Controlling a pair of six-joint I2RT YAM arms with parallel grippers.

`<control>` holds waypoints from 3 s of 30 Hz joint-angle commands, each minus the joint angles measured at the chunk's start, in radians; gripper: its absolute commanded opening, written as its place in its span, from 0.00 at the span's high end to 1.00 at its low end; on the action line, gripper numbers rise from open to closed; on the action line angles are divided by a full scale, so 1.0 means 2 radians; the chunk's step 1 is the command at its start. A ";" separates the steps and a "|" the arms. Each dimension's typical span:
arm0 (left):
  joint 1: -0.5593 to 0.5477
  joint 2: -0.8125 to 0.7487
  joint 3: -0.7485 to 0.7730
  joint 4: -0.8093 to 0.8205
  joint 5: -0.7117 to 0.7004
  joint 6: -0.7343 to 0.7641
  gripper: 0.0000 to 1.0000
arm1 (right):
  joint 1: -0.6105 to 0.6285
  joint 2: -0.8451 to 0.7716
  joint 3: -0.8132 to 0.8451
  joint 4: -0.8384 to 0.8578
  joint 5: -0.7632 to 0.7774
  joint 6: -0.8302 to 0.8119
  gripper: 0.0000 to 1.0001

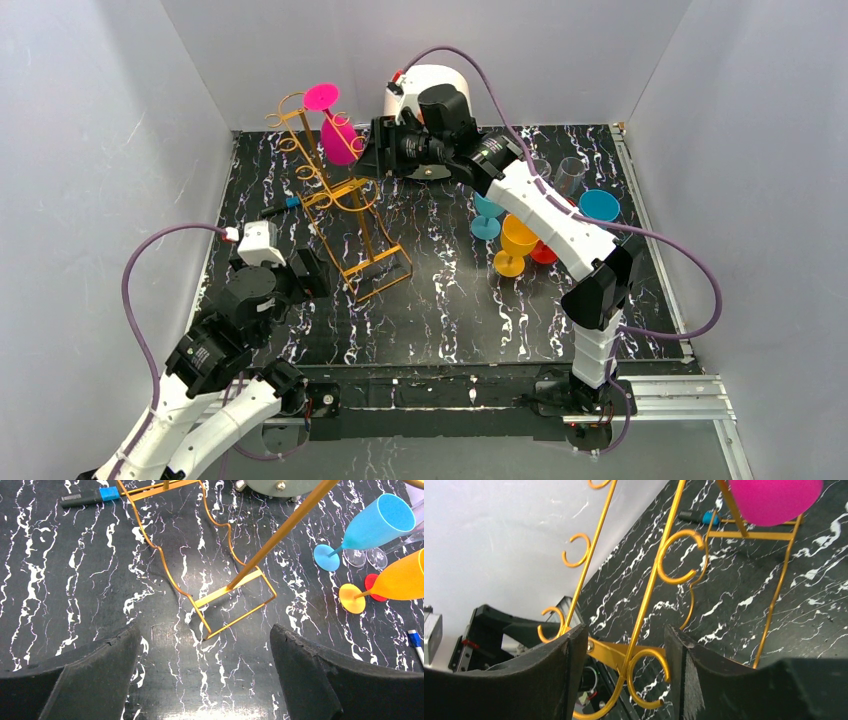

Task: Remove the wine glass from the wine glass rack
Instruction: Adjust the wine rack at the center of the board, then pick up the wine glass from the wine rack.

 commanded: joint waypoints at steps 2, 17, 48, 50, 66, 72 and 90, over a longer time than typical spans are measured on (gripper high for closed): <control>0.000 0.013 -0.004 0.011 0.000 -0.006 0.02 | 0.005 -0.041 0.001 -0.015 -0.059 -0.025 0.37; 0.000 0.012 -0.004 0.010 0.005 0.002 0.01 | 0.045 -0.126 -0.083 0.008 -0.091 -0.033 0.44; 0.000 -0.013 -0.012 0.005 0.015 -0.012 0.02 | -0.038 0.109 0.122 0.186 0.070 0.198 0.30; 0.000 -0.014 -0.012 0.005 0.016 -0.013 0.02 | -0.042 0.099 0.083 0.230 0.071 0.208 0.32; 0.000 -0.020 -0.017 0.005 0.023 -0.020 0.02 | -0.051 0.153 0.117 0.234 0.014 0.248 0.57; 0.000 -0.017 -0.014 0.006 0.020 -0.015 0.02 | -0.053 0.154 0.119 0.228 0.017 0.248 0.60; 0.000 -0.002 -0.018 0.014 0.041 -0.012 0.02 | -0.097 0.177 0.178 0.208 0.018 0.274 0.99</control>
